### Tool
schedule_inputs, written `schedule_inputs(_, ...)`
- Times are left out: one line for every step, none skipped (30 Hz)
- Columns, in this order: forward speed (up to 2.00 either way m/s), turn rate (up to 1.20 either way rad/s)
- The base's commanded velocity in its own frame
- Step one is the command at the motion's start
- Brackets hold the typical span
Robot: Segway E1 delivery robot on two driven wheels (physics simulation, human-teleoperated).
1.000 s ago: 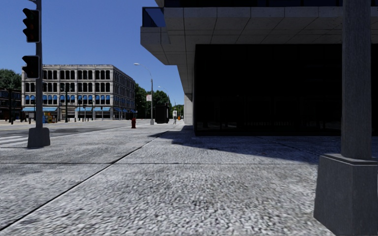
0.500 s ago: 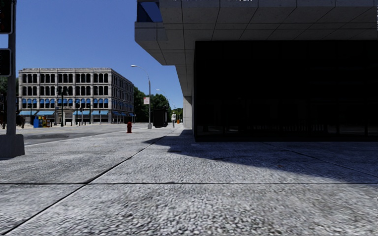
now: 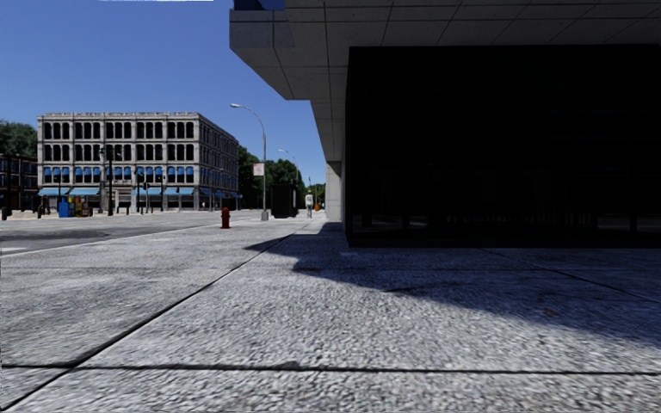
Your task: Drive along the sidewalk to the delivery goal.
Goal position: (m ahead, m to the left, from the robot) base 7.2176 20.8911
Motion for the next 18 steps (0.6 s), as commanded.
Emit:
schedule_inputs(1.61, 0.36)
schedule_inputs(1.61, 0.36)
schedule_inputs(1.61, 0.36)
schedule_inputs(1.61, 0.37)
schedule_inputs(1.61, 0.37)
schedule_inputs(1.61, 0.37)
schedule_inputs(1.61, 0.37)
schedule_inputs(1.61, 0.37)
schedule_inputs(1.61, 0.37)
schedule_inputs(1.61, 0.39)
schedule_inputs(1.61, 0.39)
schedule_inputs(1.61, 0.39)
schedule_inputs(1.61, 0.39)
schedule_inputs(1.61, 0.39)
schedule_inputs(1.61, 0.39)
schedule_inputs(1.61, 0.39)
schedule_inputs(1.61, 0.39)
schedule_inputs(2.0, 0.39)
